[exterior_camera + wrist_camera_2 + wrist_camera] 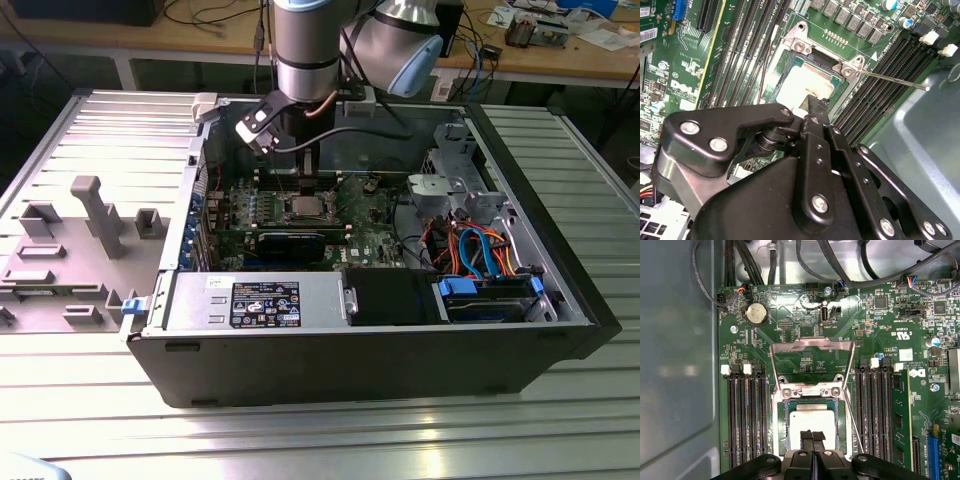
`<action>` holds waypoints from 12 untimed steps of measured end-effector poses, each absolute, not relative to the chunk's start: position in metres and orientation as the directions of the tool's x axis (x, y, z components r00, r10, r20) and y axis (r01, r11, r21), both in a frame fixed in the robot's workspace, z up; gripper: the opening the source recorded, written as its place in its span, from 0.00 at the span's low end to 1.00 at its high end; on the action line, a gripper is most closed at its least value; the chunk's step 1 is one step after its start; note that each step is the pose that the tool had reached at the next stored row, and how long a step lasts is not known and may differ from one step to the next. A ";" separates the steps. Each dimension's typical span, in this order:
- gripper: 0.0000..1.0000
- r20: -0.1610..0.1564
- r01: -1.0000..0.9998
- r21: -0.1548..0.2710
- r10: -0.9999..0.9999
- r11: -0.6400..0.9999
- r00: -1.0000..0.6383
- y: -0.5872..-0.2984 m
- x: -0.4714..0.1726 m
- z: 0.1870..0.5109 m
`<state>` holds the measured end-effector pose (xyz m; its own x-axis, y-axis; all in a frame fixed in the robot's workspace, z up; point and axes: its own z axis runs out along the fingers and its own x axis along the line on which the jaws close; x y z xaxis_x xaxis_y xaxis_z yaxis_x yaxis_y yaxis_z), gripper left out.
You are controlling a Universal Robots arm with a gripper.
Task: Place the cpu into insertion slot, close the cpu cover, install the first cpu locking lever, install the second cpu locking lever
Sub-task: 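Place the cpu into insertion slot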
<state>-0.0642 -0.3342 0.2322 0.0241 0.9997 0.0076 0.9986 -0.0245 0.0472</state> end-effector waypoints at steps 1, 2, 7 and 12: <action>0.11 0.008 0.999 0.047 1.000 -0.024 0.024 -0.334 -0.064 0.232; 0.11 0.008 0.999 0.047 1.000 -0.024 0.024 -0.334 -0.064 0.233; 0.11 0.008 0.999 0.047 1.000 -0.024 0.024 -0.334 -0.064 0.235; 0.11 0.008 0.999 0.047 1.000 -0.024 0.024 -0.334 -0.064 0.236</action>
<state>-0.0642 -0.3342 0.2360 0.0241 0.9997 0.0076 0.9986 -0.0244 0.0472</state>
